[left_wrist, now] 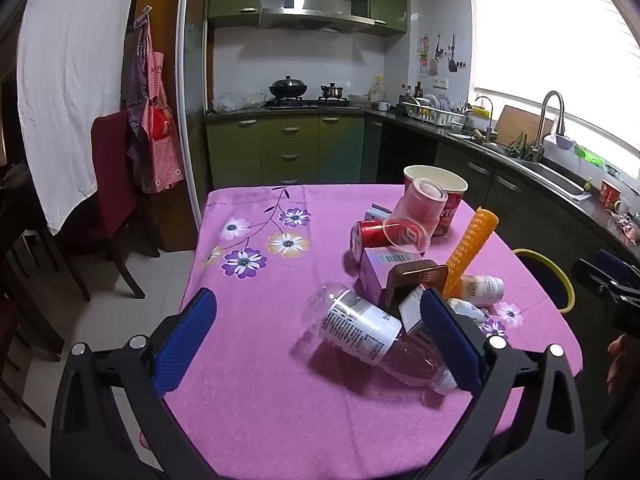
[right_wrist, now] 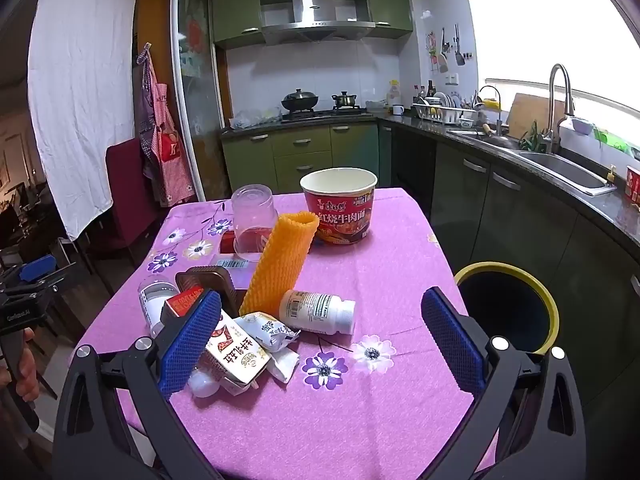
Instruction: Collect trash
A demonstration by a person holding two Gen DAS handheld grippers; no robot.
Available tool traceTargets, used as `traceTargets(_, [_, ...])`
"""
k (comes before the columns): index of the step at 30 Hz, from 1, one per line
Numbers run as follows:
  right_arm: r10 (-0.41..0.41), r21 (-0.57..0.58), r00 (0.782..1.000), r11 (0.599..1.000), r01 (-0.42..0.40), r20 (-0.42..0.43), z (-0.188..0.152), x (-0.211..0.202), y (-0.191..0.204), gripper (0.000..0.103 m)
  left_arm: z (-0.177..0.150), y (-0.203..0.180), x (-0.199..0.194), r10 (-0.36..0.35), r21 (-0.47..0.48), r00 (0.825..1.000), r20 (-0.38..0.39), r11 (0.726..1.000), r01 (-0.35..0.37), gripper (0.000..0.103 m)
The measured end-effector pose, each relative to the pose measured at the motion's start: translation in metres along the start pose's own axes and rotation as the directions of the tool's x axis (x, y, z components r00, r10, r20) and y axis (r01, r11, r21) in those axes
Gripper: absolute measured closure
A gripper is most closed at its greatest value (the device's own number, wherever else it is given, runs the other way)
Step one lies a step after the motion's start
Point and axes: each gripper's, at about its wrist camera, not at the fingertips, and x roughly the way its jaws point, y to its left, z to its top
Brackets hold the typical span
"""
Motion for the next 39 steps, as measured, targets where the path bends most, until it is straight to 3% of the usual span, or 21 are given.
traceTargets(39, [-0.005, 0.011, 1.000, 1.000, 0.005, -0.016, -0.0066, 0.0102, -0.0037, 0.004, 0.0000, -0.0091, 0.0069, 0.004, 0.022, 1.000, -0.021, 1.000, -0.003, 0.006])
